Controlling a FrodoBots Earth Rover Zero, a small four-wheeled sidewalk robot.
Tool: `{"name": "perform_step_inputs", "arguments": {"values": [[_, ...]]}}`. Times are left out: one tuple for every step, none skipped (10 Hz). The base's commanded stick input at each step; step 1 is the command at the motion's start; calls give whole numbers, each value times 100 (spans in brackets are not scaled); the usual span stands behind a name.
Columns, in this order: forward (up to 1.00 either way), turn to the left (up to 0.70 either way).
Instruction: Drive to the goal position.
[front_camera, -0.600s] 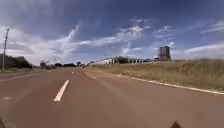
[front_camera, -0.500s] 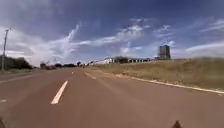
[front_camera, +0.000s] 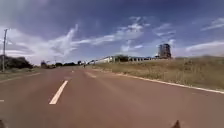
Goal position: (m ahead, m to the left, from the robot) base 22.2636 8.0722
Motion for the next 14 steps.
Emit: {"name": "perform_step_inputs", "arguments": {"values": [[100,5],[100,5],[100,5],[100,5],[100,5],[100,5],[100,5],[100,12],[100,13],[100,14],[100,12],[100,8],[100,5],[100,0]]}}
